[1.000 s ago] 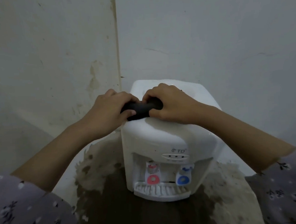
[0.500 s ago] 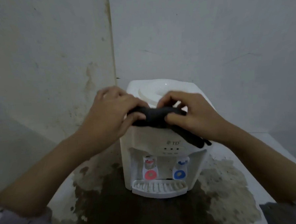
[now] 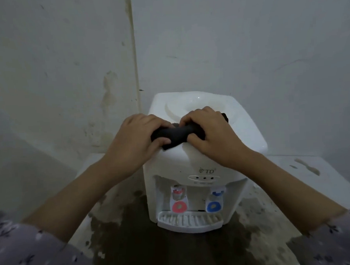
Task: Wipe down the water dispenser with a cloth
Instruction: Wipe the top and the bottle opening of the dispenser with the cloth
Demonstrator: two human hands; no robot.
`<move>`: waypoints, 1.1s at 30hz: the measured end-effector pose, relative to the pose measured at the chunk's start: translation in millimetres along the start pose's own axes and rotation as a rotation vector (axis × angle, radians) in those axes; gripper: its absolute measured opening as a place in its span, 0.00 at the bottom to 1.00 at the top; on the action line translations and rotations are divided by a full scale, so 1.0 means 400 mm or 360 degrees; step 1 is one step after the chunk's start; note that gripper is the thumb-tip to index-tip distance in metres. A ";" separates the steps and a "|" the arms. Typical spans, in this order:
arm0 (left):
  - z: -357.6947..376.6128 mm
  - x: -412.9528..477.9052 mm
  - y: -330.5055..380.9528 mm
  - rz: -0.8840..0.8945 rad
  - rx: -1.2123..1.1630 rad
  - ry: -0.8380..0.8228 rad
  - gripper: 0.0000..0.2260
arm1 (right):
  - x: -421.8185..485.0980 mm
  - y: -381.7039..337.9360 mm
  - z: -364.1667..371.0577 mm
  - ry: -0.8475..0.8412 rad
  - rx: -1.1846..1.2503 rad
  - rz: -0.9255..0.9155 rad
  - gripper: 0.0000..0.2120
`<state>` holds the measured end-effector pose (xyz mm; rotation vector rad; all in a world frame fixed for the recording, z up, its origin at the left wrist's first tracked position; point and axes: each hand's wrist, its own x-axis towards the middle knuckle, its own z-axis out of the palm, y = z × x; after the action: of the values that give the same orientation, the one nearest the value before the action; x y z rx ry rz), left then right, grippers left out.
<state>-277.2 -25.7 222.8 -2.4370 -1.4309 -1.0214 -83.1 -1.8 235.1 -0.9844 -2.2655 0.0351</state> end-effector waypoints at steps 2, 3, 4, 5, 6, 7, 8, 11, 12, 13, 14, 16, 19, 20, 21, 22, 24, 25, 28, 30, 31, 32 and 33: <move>0.004 -0.008 0.004 0.0041 0.0037 0.0019 0.14 | -0.018 -0.001 0.005 0.0081 0.0018 -0.0049 0.12; 0.007 -0.015 0.004 0.0069 0.0054 0.0033 0.15 | -0.028 -0.002 0.007 0.0119 0.0022 -0.0076 0.12; 0.009 -0.022 0.004 0.0097 0.0067 0.0046 0.15 | -0.038 -0.003 0.010 0.0153 0.0016 -0.0107 0.12; 0.011 -0.029 0.004 0.0117 0.0078 0.0063 0.15 | -0.047 -0.004 0.013 0.0185 0.0001 -0.0140 0.12; 0.013 -0.038 0.004 0.0134 0.0094 0.0087 0.15 | -0.055 -0.006 0.016 0.0216 -0.0021 -0.0174 0.12; 0.014 -0.046 0.004 0.0149 0.0112 0.0116 0.14 | -0.063 -0.007 0.019 0.0252 -0.0047 -0.0208 0.11; 0.017 -0.053 0.007 0.0159 0.0129 0.0144 0.14 | -0.069 -0.008 0.021 0.0292 -0.0080 -0.0246 0.11; 0.028 -0.070 0.013 0.0145 0.0175 0.0215 0.13 | -0.085 -0.008 0.031 0.0416 -0.0182 -0.0364 0.10; 0.034 -0.074 0.014 0.0146 0.0186 0.0234 0.12 | -0.089 -0.008 0.035 0.0450 -0.0203 -0.0386 0.10; 0.039 -0.077 0.014 0.0158 0.0201 0.0256 0.11 | -0.092 -0.008 0.038 0.0474 -0.0220 -0.0400 0.10; 0.046 -0.080 0.013 0.0177 0.0224 0.0279 0.10 | -0.095 -0.008 0.041 0.0491 -0.0243 -0.0411 0.09; 0.056 -0.087 0.011 0.0209 0.0267 0.0313 0.10 | -0.103 -0.008 0.050 0.0525 -0.0298 -0.0425 0.09; 0.063 -0.103 0.015 0.0233 0.0271 0.0326 0.10 | -0.129 -0.008 0.068 0.0590 -0.0326 -0.0455 0.08; 0.065 -0.111 0.018 0.0255 0.0275 0.0313 0.10 | -0.143 -0.007 0.074 0.0604 -0.0323 -0.0470 0.07; 0.068 -0.119 0.020 0.0284 0.0292 0.0285 0.10 | -0.158 -0.006 0.082 0.0603 -0.0325 -0.0488 0.07; 0.074 -0.129 0.022 0.0323 0.0321 0.0244 0.10 | -0.176 -0.003 0.091 0.0580 -0.0343 -0.0511 0.06; 0.096 -0.147 0.023 0.0451 0.0380 0.0153 0.09 | -0.213 0.007 0.107 0.0454 -0.0430 -0.0550 0.05; 0.109 -0.157 0.022 0.0531 0.0390 0.0143 0.08 | -0.231 0.012 0.110 0.0388 -0.0458 -0.0553 0.05; 0.121 -0.149 0.032 0.0670 0.0358 0.0293 0.07 | -0.249 0.012 0.079 0.0447 -0.0340 -0.0475 0.07; 0.099 -0.107 0.055 0.0714 0.0291 0.0451 0.10 | -0.232 0.002 0.029 0.0641 -0.0207 -0.0404 0.09; 0.084 -0.078 0.070 0.0713 0.0243 0.0499 0.10 | -0.219 0.000 0.000 0.0720 -0.0194 -0.0381 0.09; 0.069 -0.045 0.084 0.0679 0.0183 0.0517 0.11 | -0.205 0.002 -0.029 0.0770 -0.0234 -0.0350 0.10; 0.057 -0.010 0.096 0.0605 0.0108 0.0517 0.11 | -0.190 0.008 -0.055 0.0796 -0.0305 -0.0292 0.12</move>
<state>-236.4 -39.6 211.2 -2.2409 -0.8469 -1.1797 -30.3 -54.8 208.8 -0.7689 -1.9037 -0.4645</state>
